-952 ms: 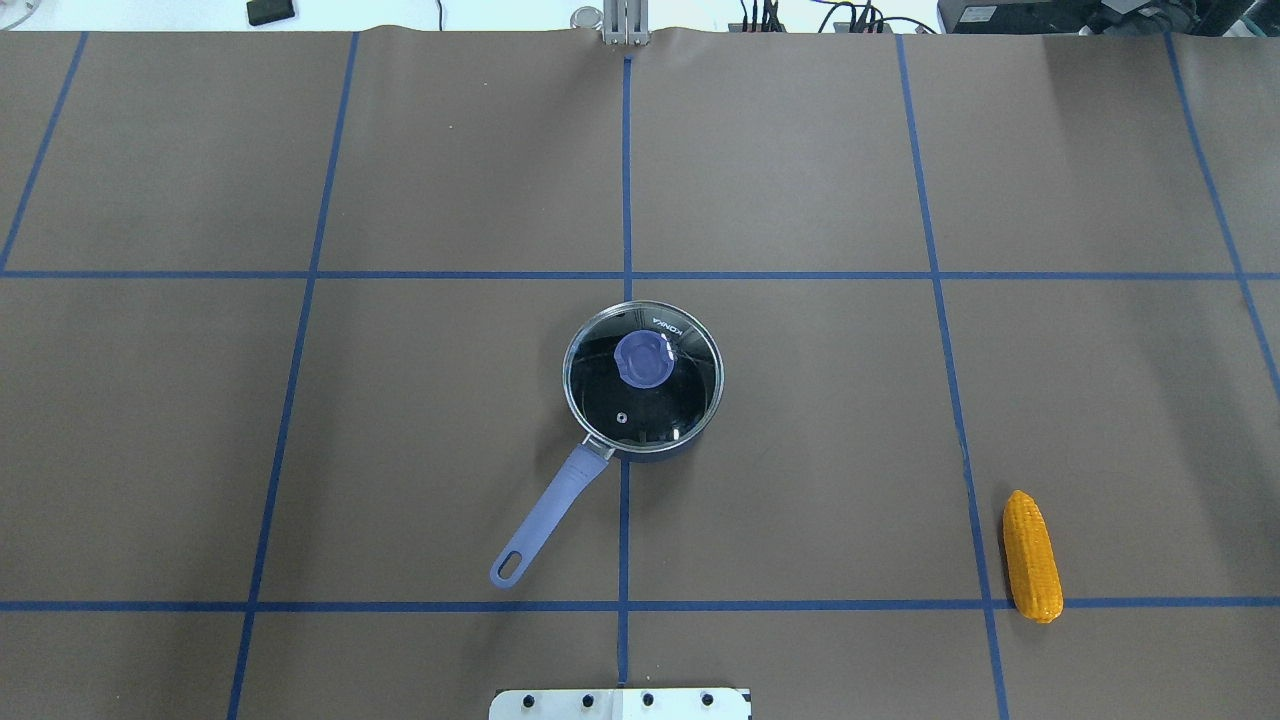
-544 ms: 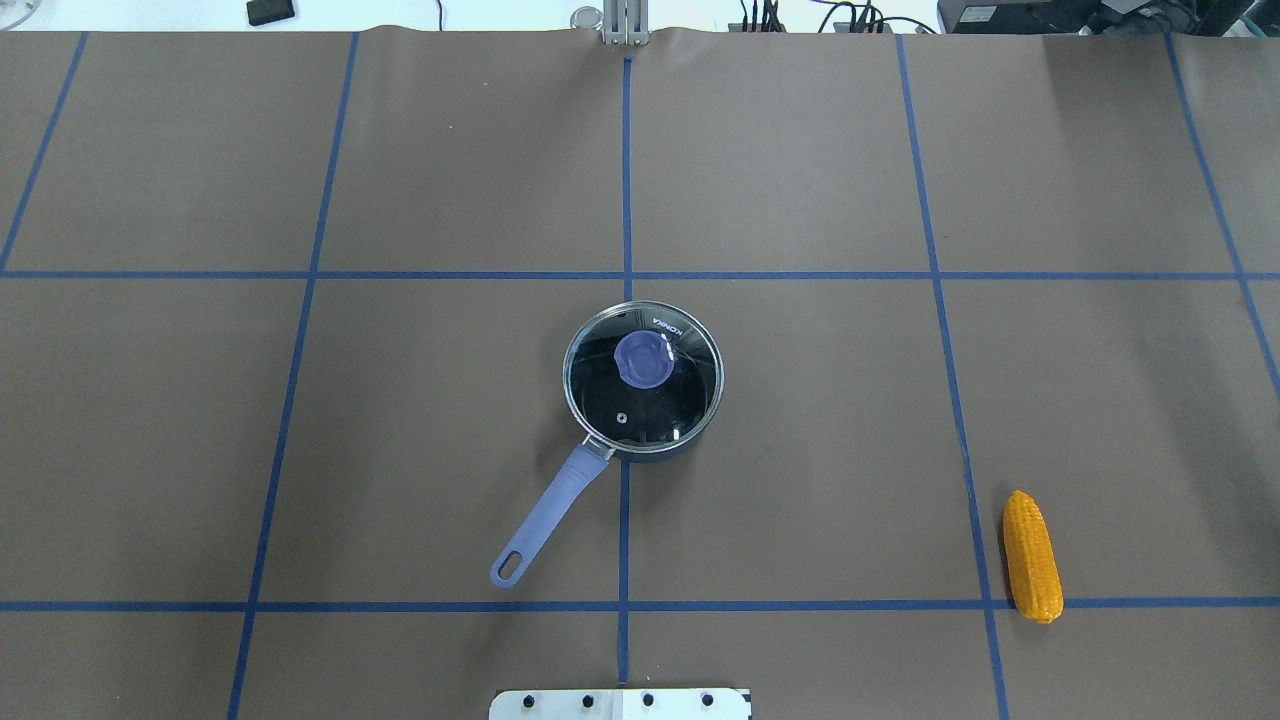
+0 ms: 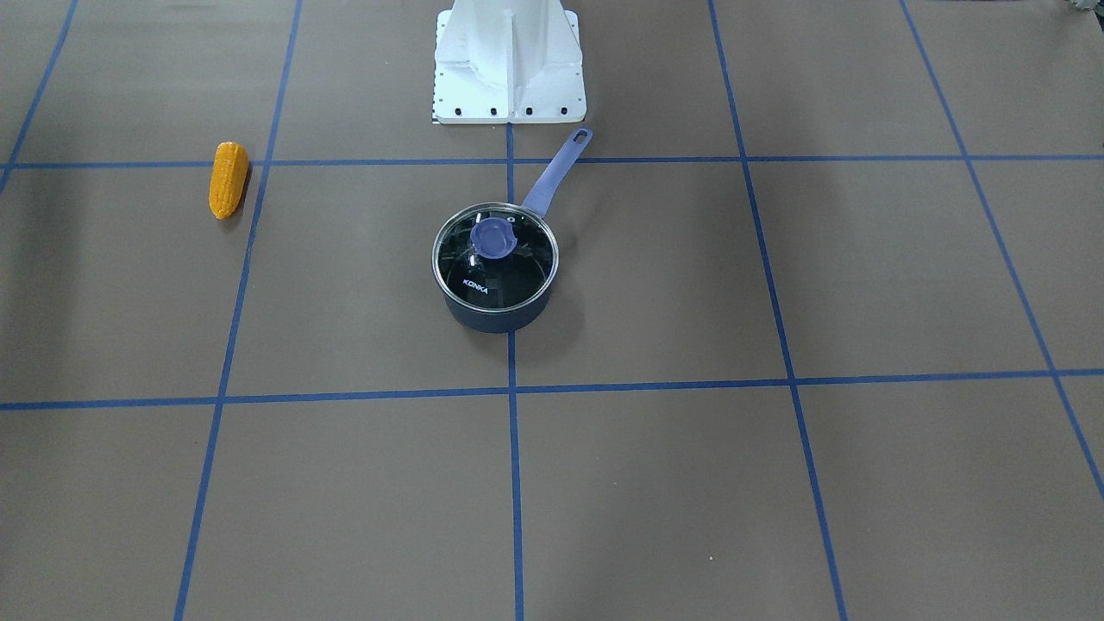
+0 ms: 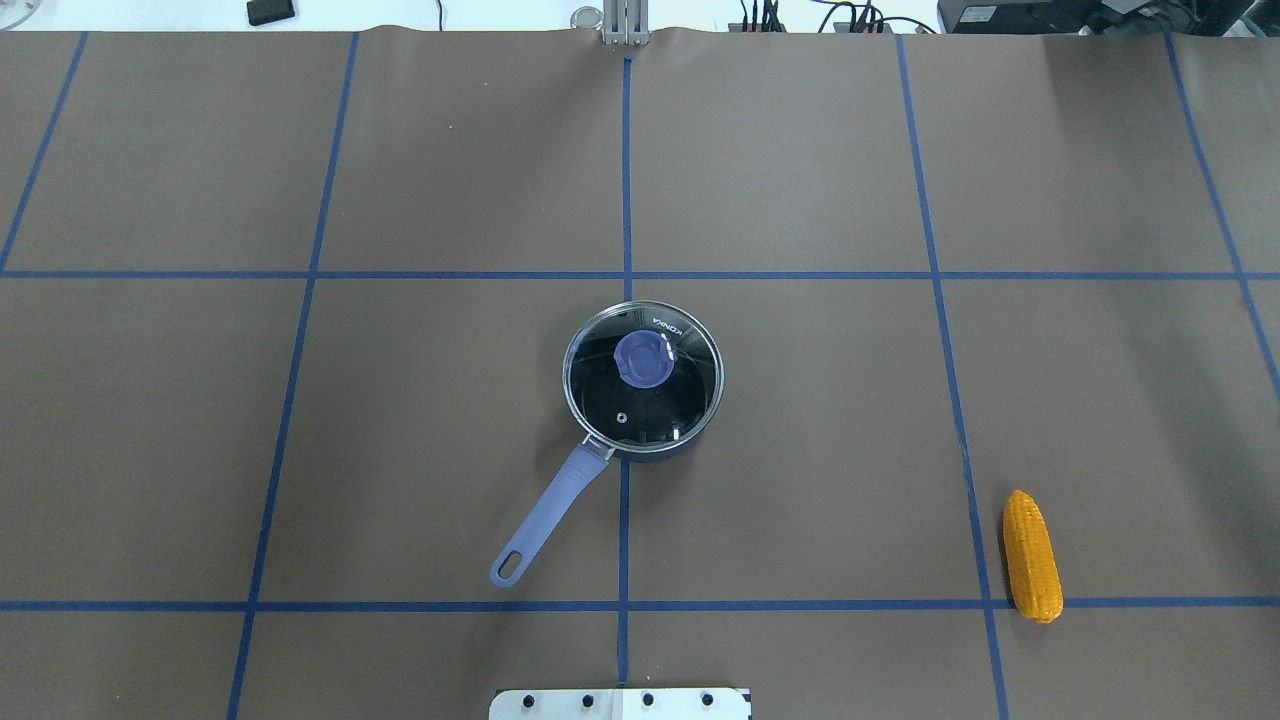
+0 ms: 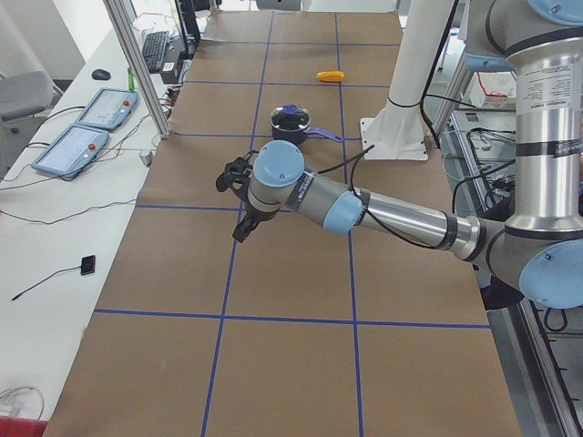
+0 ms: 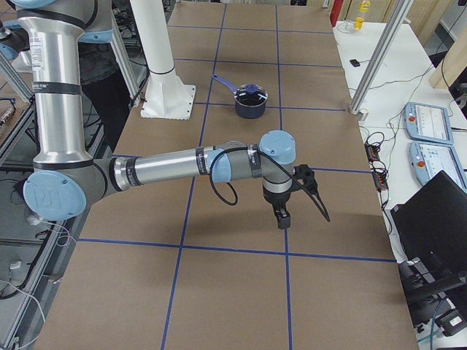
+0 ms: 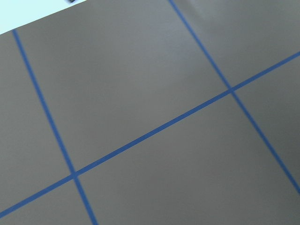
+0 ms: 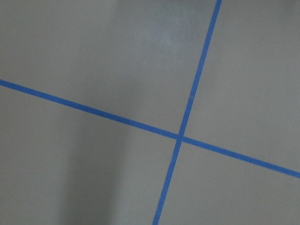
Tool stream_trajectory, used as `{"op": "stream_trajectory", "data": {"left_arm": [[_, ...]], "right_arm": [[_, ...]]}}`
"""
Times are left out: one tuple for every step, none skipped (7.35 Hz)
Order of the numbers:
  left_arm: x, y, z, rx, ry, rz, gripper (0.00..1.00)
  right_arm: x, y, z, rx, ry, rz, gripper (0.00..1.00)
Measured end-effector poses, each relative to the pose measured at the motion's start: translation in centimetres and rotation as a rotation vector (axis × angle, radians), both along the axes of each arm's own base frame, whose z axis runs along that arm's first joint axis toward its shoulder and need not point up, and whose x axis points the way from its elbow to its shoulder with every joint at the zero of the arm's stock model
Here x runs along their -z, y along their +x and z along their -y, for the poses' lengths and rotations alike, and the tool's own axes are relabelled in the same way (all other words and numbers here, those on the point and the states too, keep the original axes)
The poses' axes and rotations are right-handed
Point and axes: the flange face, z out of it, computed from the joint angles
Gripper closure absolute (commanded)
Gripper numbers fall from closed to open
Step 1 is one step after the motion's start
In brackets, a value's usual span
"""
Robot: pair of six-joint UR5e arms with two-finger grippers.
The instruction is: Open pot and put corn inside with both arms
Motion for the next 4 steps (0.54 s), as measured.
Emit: {"op": "stream_trajectory", "data": {"left_arm": [[2.2, 3.1, 1.4, -0.029, -0.01, -0.033, 0.01], [4.7, 6.0, 2.9, -0.017, -0.085, -0.069, 0.01], [7.6, 9.3, 4.5, 0.026, -0.188, -0.097, 0.01], [10.6, 14.0, 5.9, 0.05, -0.272, -0.099, 0.01]], "right_arm": [[0.8, -0.5, 0.2, -0.018, 0.028, 0.014, 0.0], [2.0, -1.7, 0.5, -0.021, 0.046, 0.027, 0.0], [3.2, -3.7, 1.1, -0.015, 0.046, 0.04, 0.0], [4.1, -5.2, 1.5, -0.029, 0.021, 0.058, 0.0]]}}
